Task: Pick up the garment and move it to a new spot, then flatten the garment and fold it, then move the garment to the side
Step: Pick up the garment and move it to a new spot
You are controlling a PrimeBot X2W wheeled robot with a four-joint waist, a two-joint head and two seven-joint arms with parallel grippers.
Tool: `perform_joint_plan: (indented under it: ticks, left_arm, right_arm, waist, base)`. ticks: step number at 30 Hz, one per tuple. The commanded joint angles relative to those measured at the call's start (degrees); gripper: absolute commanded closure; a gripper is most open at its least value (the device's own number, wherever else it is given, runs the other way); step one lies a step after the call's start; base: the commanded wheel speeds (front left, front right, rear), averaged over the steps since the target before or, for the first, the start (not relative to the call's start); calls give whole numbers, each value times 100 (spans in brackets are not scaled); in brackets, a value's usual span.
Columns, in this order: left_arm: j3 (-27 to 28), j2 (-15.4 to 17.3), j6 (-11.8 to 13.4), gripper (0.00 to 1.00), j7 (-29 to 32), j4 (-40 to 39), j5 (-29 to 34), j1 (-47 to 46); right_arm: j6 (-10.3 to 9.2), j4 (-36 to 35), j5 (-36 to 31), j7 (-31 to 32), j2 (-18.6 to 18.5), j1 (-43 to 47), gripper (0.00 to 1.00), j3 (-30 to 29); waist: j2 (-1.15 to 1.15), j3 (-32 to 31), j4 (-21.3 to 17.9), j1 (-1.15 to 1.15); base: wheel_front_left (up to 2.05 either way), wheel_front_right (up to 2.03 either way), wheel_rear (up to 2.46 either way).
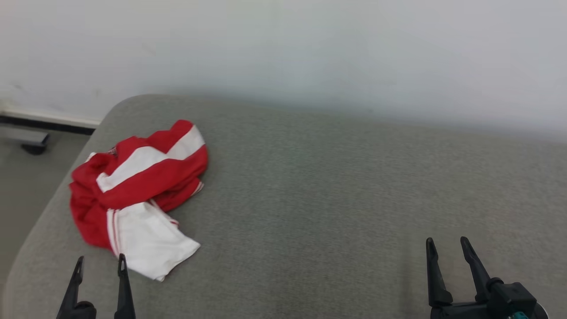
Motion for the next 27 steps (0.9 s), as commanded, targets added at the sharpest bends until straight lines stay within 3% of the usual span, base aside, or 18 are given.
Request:
perform_joint_plan:
  ticks: [1, 15, 27]
  left_arm:
    - [40, -5, -1, 0, -18, 18, -10, 7]
    - [340, -58, 9, 0, -19, 16, -30, 79]
    - [524, -86, -38, 0, -19, -22, -13, 170]
  right_arm:
    - [19, -6, 40, -4, 3, 53, 0, 26]
    - [19, 5, -64, -4, 2, 13, 0, 71]
    - [19, 63, 30, -4, 3, 56, 0, 172]
  waist:
    - [0, 32, 456, 0]
    - [0, 41, 1202, 0]
    - [0, -79, 1369, 0]
  base:
    - [0, 0, 0]
    - [0, 0, 0]
    - [0, 0, 0]
